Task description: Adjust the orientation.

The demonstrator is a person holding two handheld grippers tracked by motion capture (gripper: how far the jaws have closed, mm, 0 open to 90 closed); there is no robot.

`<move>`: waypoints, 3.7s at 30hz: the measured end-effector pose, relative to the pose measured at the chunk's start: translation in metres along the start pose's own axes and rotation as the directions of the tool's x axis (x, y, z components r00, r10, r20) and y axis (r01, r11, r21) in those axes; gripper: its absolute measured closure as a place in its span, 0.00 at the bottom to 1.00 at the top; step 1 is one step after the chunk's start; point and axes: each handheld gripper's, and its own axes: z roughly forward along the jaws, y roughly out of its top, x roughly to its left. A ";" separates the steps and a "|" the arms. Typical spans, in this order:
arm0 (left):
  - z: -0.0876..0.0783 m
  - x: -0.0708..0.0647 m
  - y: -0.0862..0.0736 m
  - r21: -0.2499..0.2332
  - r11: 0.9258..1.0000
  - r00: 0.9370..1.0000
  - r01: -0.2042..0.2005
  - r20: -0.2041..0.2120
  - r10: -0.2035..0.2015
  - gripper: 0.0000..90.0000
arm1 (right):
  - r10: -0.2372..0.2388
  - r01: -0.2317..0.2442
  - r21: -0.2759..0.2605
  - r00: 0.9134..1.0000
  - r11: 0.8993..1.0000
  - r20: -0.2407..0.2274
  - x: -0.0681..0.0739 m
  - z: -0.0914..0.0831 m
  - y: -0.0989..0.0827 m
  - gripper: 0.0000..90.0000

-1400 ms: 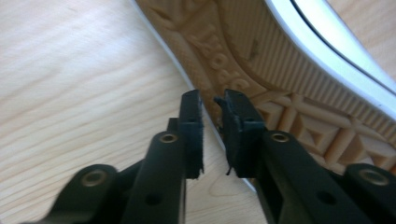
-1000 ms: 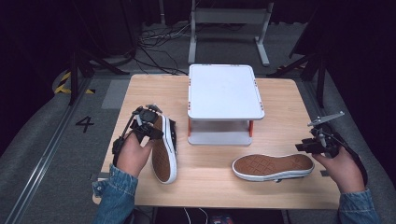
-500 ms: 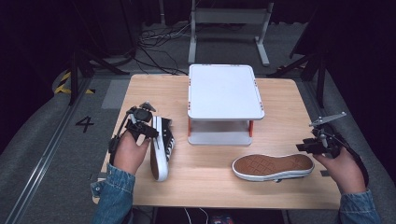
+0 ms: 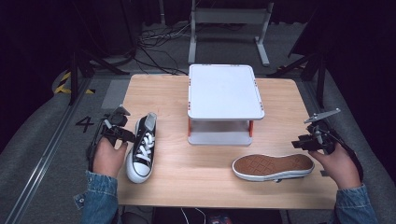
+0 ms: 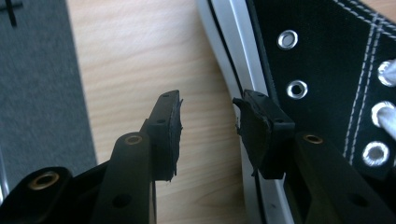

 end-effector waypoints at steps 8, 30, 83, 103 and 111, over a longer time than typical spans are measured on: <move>-0.028 0.012 -0.003 -0.182 0.983 0.993 0.041 0.113 -0.021 0.57 | 0.000 0.000 0.007 1.000 1.000 0.003 0.000 0.002 0.000 0.65; 0.026 -0.028 0.063 -0.080 0.996 0.991 -0.032 0.123 0.042 0.77 | 0.046 -0.047 0.035 0.998 0.998 0.031 0.001 -0.004 -0.025 0.65; -0.048 -0.072 -0.036 0.096 0.955 0.948 -0.282 0.180 0.262 0.61 | -0.054 0.053 -0.023 0.998 0.998 -0.023 0.010 0.007 0.020 0.64; -0.019 -0.075 -0.035 0.208 0.898 0.921 -0.387 0.137 0.365 0.98 | -0.064 0.063 -0.015 0.998 0.998 -0.027 0.012 0.011 0.023 0.64; -0.023 -0.091 -0.009 0.121 0.892 0.900 -0.435 0.069 0.430 0.98 | -0.038 0.038 -0.006 0.999 0.999 -0.017 0.007 0.010 0.013 0.64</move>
